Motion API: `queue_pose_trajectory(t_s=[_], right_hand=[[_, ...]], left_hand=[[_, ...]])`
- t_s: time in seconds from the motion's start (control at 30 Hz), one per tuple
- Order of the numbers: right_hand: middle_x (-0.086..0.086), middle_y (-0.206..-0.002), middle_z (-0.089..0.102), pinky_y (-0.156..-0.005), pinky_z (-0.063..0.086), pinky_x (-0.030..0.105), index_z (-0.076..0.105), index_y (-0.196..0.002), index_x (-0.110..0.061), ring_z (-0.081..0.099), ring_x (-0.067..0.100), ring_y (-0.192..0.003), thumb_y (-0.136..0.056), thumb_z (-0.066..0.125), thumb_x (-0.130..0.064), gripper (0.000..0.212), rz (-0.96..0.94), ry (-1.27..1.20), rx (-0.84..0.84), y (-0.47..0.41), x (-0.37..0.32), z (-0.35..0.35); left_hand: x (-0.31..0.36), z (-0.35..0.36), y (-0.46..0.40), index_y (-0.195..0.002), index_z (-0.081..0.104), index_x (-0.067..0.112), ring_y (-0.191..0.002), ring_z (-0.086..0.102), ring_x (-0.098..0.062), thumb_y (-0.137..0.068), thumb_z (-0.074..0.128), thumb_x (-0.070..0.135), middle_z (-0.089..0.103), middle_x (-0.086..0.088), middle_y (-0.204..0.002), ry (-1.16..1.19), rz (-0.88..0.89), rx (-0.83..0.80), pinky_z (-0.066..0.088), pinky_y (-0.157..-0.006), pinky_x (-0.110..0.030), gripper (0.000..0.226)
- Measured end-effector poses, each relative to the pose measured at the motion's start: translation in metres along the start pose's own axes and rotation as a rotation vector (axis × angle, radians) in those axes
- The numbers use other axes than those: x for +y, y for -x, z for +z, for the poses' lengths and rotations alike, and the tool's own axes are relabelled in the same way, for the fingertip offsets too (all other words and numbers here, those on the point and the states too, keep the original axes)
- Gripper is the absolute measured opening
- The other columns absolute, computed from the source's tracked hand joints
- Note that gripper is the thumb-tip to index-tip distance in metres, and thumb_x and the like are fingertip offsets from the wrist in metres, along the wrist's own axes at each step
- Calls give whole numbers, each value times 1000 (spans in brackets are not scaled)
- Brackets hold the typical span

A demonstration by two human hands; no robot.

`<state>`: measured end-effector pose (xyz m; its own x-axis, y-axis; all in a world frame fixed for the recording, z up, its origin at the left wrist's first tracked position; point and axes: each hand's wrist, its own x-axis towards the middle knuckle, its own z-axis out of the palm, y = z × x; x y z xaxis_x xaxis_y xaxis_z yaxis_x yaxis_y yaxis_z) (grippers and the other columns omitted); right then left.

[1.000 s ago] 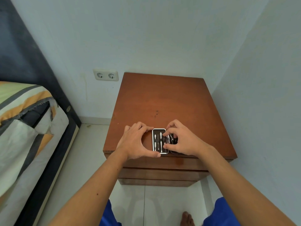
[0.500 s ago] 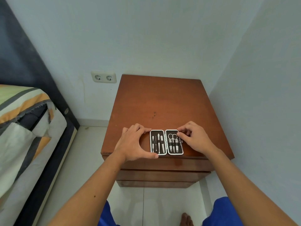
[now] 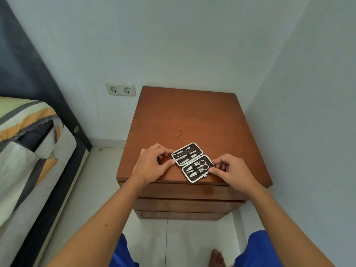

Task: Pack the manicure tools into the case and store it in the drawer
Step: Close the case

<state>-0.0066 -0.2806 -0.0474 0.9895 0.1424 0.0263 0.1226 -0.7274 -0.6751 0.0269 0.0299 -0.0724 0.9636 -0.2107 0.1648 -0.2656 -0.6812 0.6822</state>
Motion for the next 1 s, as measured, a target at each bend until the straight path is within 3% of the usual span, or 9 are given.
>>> queue_pose_trajectory(t_s=[0.17, 0.43, 0.6, 0.77, 0.87, 0.93, 1.0], right_hand=[[-11, -81, 65, -70, 45, 22, 72, -86, -28, 59, 9, -81, -76, 88, -43, 24, 4, 16, 75, 24, -9, 21], [-12, -78, 59, -71, 38, 20, 66, -82, -28, 52, 6, -83, -76, 87, -48, 30, 4, 42, 195, 38, -20, 41], [-11, -90, 62, -77, 49, 24, 74, -105, -28, 57, 7, -84, -87, 77, -46, 26, 61, -30, 197, 30, -22, 34], [-5, -109, 61, -104, 41, 37, 67, -135, -20, 49, 25, -114, -100, 61, -29, 37, 176, 19, 85, -9, -25, 31], [-14, -97, 61, -102, 34, 35, 71, -127, -28, 46, 26, -114, -100, 55, -23, 32, 249, -30, -30, -27, -34, 28], [-16, -99, 67, -104, 43, 36, 73, -115, -35, 54, 25, -118, -96, 57, -22, 28, 298, -172, -31, -33, -37, 26], [-10, -109, 72, -92, 51, 28, 70, -110, -33, 63, 22, -118, -97, 59, -15, 25, 325, -381, -9, -36, -41, 22]], left_hand=[[0, 1, -4, -111, 77, 48, -85, 60, -4, -90, 82, 39, 65, 18, -94, 88, -61, 53, 51, -93, -46, 23], [3, 1, -7, -124, 75, 45, -85, 59, -2, -98, 71, 43, 63, 15, -96, 6, -86, 2, 42, -102, -40, 26], [4, 2, -9, -124, 76, 43, -84, 59, -2, -97, 74, 41, 64, 14, -95, 18, -118, 10, 44, -102, -40, 27], [15, -2, -13, -115, 80, 34, -80, 59, -5, -97, 75, 28, 67, 12, -95, 47, -168, 11, 51, -97, -44, 20], [22, -5, -20, -113, 81, 38, -99, 63, -15, -103, 64, 23, 73, 9, -109, 13, -242, -75, 47, -106, -48, 25], [22, -4, -22, -109, 81, 41, -113, 66, -18, -103, 62, 23, 75, 11, -117, 88, -299, -68, 46, -109, -50, 27], [26, -6, -22, -113, 80, 38, -116, 66, -16, -104, 63, 23, 74, 11, -122, 225, -335, -30, 49, -106, -39, 25]])
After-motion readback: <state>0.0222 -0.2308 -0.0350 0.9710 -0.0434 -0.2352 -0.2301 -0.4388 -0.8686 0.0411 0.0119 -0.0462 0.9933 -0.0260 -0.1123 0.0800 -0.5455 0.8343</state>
